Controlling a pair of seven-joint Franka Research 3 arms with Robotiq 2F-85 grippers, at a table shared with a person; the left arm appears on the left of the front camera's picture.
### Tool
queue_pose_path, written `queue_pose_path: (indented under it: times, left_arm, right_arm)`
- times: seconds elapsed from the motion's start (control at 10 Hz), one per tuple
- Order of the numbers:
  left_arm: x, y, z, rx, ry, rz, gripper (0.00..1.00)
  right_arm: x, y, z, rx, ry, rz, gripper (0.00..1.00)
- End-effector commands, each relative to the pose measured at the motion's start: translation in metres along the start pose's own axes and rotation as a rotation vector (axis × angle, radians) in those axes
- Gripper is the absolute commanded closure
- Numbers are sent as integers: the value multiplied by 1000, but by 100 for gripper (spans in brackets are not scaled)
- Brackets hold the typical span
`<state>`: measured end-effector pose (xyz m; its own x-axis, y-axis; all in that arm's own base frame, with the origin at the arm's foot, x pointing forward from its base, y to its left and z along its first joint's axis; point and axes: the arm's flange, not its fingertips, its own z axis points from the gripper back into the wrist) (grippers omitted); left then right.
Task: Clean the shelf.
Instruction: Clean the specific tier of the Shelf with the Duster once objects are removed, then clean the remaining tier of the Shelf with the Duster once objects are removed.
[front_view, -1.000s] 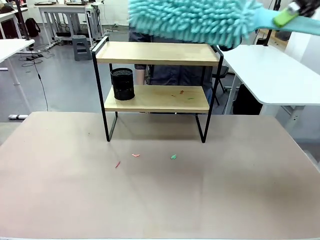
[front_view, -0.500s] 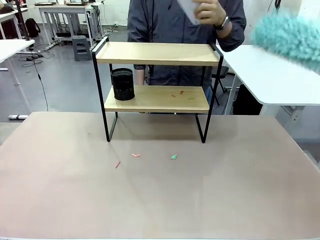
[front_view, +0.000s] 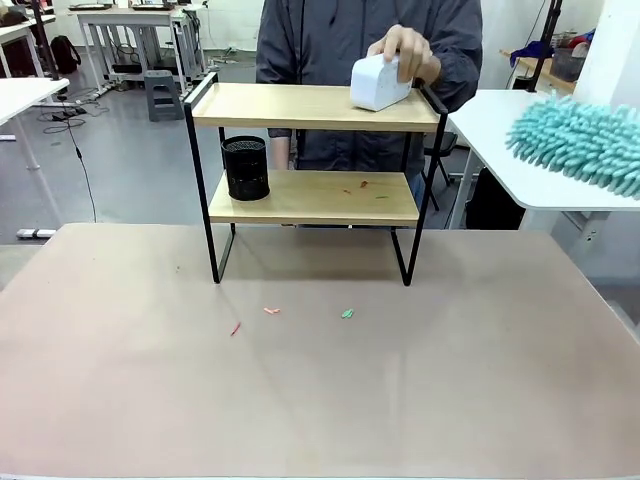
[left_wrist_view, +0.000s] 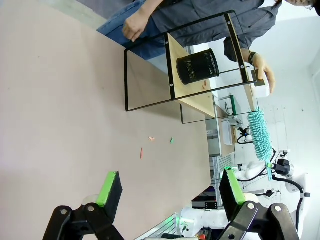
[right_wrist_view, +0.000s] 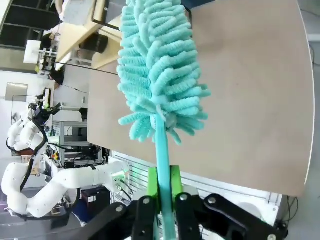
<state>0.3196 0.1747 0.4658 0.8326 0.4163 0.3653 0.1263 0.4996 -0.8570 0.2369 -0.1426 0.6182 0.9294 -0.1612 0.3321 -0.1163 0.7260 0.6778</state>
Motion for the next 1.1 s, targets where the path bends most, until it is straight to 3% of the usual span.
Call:
queue_pose_path:
  times: [0.0,1.0]
  left_arm:
    - [0,0,-2,-19,-14,-18,0]
    - [0,0,-2,-19,-14,-18,0]
  right_arm:
    - [2,1,0,34,-18,17,88]
    - [2,1,0,34,-18,17,88]
